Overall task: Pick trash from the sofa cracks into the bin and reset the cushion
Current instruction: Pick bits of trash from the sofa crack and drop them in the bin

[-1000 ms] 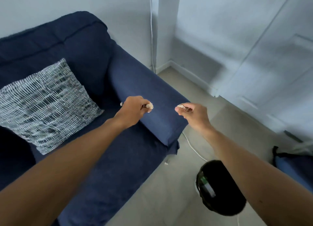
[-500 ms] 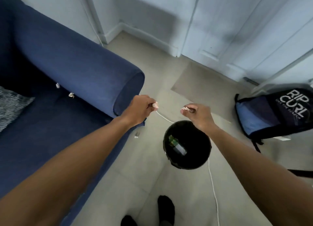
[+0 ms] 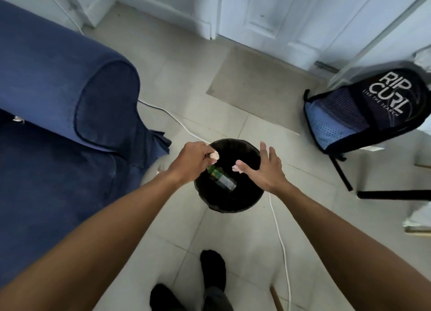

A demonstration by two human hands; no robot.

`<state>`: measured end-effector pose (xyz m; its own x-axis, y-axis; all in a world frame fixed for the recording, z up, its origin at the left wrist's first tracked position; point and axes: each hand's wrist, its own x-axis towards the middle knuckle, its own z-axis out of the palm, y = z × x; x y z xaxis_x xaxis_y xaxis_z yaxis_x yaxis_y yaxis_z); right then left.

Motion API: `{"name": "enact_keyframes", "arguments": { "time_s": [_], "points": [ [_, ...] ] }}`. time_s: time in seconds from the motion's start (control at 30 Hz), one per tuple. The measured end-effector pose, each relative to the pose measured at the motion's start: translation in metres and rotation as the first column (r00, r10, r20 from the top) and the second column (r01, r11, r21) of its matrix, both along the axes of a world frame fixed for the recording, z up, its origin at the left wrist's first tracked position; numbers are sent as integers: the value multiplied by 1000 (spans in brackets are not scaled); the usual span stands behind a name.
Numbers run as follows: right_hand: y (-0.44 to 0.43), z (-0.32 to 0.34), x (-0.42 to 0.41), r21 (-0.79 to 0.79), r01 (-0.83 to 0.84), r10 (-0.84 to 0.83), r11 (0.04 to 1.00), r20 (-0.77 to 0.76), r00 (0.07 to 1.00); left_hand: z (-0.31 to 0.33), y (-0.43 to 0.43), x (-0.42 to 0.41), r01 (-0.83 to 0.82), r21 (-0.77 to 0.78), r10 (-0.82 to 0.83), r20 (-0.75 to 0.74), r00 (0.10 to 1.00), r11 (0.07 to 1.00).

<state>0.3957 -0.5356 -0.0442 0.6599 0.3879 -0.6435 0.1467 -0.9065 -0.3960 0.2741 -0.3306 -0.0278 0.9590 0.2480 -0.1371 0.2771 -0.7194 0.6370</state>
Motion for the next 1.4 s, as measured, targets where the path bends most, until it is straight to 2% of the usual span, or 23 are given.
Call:
{"name": "enact_keyframes", "arguments": {
  "time_s": [0.17,0.23,0.3,0.37,0.57,0.8,1.03,1.4],
  "points": [
    [-4,1,5,9,-4,4,1000,36,999,-6,-16,10,-23,-27,22,-57,998,999],
    [-3,2,8,12,-3,3,1000,44,999,-8,-19,11,-12,-5,11,-195,981,1000],
    [-2,5,10,17,-6,5,1000,66,998,-9,-20,12,69,93,-33,-347,937,993],
    [-2,7,12,28,-11,9,1000,88,996,-8,-18,11,121,174,-44,-392,919,977],
    [3,21,14,9,-88,85,996,163,983,4,-3,8,116,333,-5,-315,949,936],
    [38,76,22,-35,-238,237,971,305,922,69,38,4,32,436,74,-224,972,899],
    [119,178,16,-18,-351,319,936,466,825,180,106,-29,-104,493,200,-147,969,864],
    [277,337,-57,44,-595,454,802,602,657,342,211,-170,-372,622,490,-23,871,689]
  ]
}}
